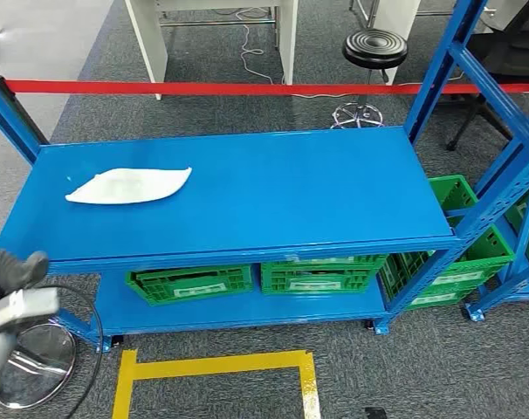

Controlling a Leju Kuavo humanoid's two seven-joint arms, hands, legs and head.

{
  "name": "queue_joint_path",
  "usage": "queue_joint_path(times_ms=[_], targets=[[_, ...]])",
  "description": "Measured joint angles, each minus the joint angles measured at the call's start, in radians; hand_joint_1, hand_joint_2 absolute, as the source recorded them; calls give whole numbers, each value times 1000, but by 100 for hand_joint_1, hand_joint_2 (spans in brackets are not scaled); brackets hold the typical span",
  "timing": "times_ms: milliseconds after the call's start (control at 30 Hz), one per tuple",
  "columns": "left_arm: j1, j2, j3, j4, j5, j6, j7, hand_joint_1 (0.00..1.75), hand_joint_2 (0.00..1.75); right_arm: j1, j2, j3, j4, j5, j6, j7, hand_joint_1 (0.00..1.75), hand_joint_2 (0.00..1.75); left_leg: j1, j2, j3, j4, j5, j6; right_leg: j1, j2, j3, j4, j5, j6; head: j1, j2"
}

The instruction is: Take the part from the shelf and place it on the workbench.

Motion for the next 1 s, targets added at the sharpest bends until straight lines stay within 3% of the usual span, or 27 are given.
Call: queue_joint_path(times_ms=[433,733,867,1000], targets=[[-229,-39,-38,354,-2,44,38,0,0,-13,0,155,25,159,7,70,0,175,0,1,-1,1,0,0,0,2,-2,0,1,0,0,0],[-301,-89,-103,493,-87,58,72,0,0,-8,2,210,38,181,29,101,0,175,0,1,-2,2,0,0,0,2,-2,0,1,0,0,0],[-312,-104,-124,525,-102,64,79,0,175,-8,2,219,38,181,29,103,0,175,0,1,-2,2,0,0,0,3,-2,0,1,0,0,0],[-332,-120,-152,565,-151,74,97,0,175,-8,2,229,38,185,28,111,0,175,0,1,-2,2,0,0,0,2,-2,0,1,0,0,0]])
